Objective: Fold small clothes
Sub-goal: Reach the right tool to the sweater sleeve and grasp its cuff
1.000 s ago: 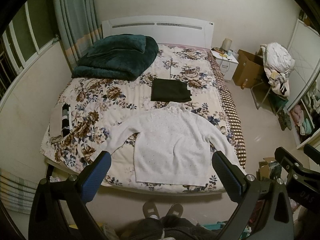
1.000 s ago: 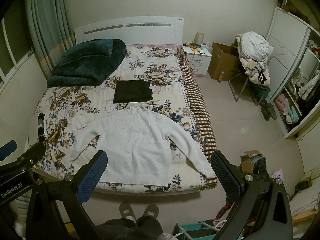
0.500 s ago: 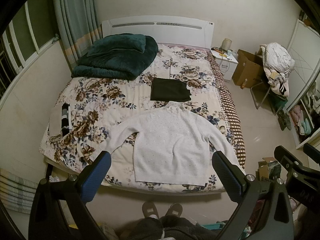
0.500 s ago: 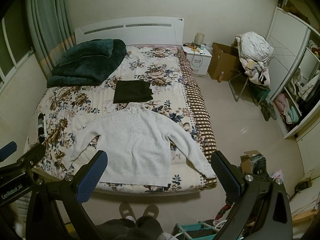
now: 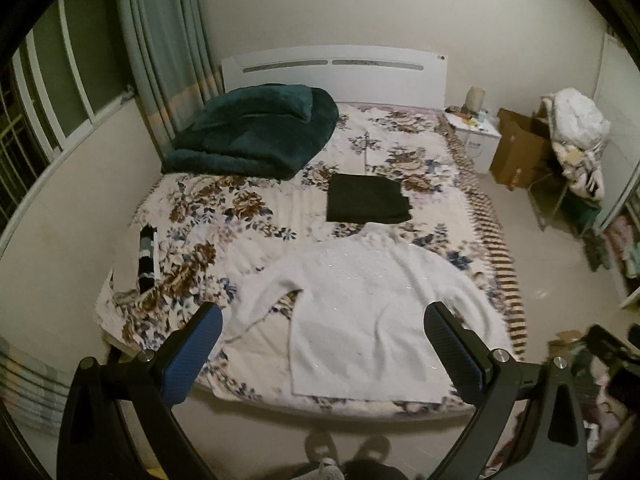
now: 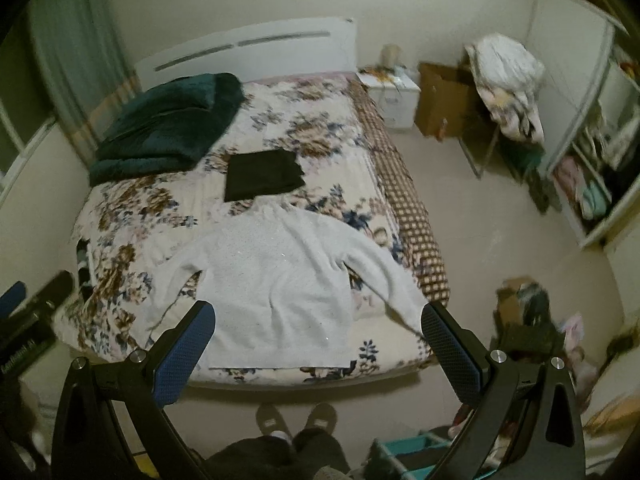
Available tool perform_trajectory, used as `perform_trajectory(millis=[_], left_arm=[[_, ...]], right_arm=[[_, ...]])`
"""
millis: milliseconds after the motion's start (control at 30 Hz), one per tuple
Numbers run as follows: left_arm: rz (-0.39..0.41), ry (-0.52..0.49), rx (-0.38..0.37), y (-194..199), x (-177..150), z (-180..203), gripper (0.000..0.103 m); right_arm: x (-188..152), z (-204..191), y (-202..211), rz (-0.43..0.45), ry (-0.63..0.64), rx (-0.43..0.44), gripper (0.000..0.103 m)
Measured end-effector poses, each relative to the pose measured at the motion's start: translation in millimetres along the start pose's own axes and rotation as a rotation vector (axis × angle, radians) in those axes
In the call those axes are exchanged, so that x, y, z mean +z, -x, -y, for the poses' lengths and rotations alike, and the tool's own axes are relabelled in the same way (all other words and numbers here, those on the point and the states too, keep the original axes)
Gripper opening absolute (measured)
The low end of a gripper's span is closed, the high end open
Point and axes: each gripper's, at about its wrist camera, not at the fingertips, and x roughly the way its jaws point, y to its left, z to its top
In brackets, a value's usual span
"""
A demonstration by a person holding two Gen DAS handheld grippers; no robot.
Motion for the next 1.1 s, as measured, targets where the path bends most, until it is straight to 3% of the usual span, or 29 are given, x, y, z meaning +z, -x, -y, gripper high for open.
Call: perform_trajectory(millis=[167,267,433,600,767,933,1000,1033,1067,1100], left_arm=[[-0.073,-0.015,-0.016,-80.8,-15.2,21.4,0.103],[-0.112,-0.048,0.009,-134.8,-21.0,50.0,0.103],[-0.149,-0.096,0.065,-212.1,-31.3,89.3,0.103],[-0.217,-0.128,0.133,-302.9,-52.5,128.2,0.103],[-0.299,-0.107,0.173,-383.8,-74.9,156.3,0.103],[-0.361,-0.087,0.185,-438.0,-93.0,173.4,0.103],[-0.371,-0.086,0.183,-455.4,-100.2,181.0,0.103],[-0.374,-0.089,0.181,-461.0,-103.1,185.4,0.103],[-0.384,-0.096,0.177,-467.7,-107.1,188.9,0.103],[-0.391,-0.101,0.17,-473.4,-109.4,192.2,0.103]], right_arm=[[-20.5,70.8,-91.1,-0.102,-0.201,-0.086,0.102],[-41.4,127.8,-151.6,-0.171,-0.357,-0.095,0.087],[-102.1,241.9,-269.2,-0.273,-0.638,-0.06,0.083],[-167.2,350.0,-387.3,-0.336,-0.865,-0.104,0.083],[-210.3,422.2,-500.3,-0.369,-1.004,-0.148,0.083],[-234.3,451.2,-589.8,-0.422,-1.042,-0.142,0.083],[-238.4,451.3,-605.5,-0.401,-1.046,-0.103,0.066],[-238.9,450.0,-612.5,-0.402,-1.025,-0.103,0.035],[-237.4,445.7,-614.8,-0.396,-1.0,-0.112,0.011],[-233.8,442.4,-612.8,-0.368,-0.965,-0.139,0.011]])
